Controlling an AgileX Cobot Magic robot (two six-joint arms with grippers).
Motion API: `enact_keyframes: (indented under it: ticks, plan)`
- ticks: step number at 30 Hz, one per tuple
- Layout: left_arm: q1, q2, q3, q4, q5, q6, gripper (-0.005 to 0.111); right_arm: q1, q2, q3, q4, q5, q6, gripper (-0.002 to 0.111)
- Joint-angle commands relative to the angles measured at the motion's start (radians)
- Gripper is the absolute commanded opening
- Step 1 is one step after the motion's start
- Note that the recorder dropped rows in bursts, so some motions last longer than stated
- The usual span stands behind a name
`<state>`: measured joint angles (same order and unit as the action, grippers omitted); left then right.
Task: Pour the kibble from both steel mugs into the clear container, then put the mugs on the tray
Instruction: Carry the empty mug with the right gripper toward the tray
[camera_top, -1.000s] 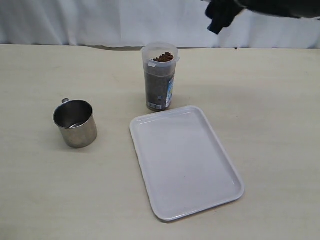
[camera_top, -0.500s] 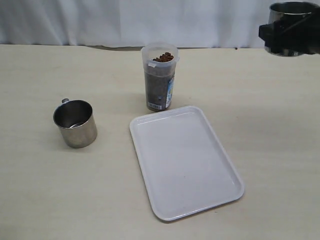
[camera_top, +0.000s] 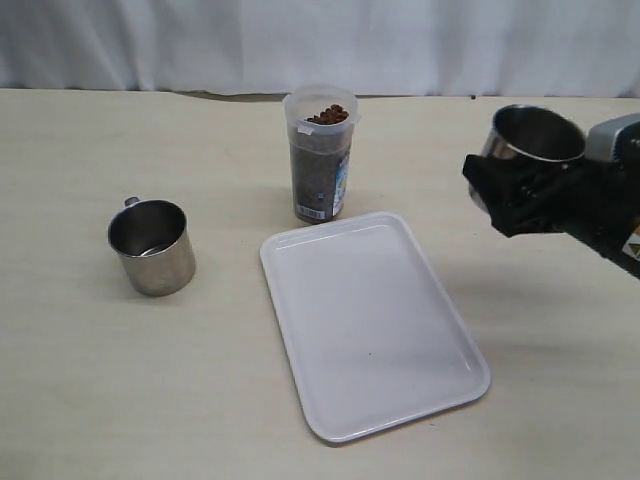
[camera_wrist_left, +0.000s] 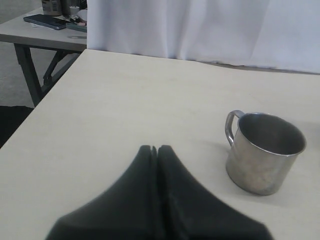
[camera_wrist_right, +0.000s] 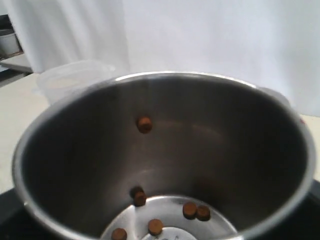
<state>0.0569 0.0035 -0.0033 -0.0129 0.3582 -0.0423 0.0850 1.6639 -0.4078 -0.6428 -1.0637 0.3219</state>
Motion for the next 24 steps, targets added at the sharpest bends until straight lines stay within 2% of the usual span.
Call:
enact_keyframes:
  ticks: [1,15,24]
  plan:
    - [-0.005,-0.003,0.003,0.001,-0.011,0.001,0.000,0.000,0.109,-0.047,-0.091,-0.093,-0.077,0.005]
    - [-0.005,-0.003,0.003,0.001,-0.011,0.001,0.000,0.000,0.412,-0.239,-0.423,-0.157,-0.073,0.005]
    - [-0.005,-0.003,0.003,0.001,-0.011,0.001,0.000,0.000,0.552,-0.337,-0.476,-0.157,-0.073,0.005]
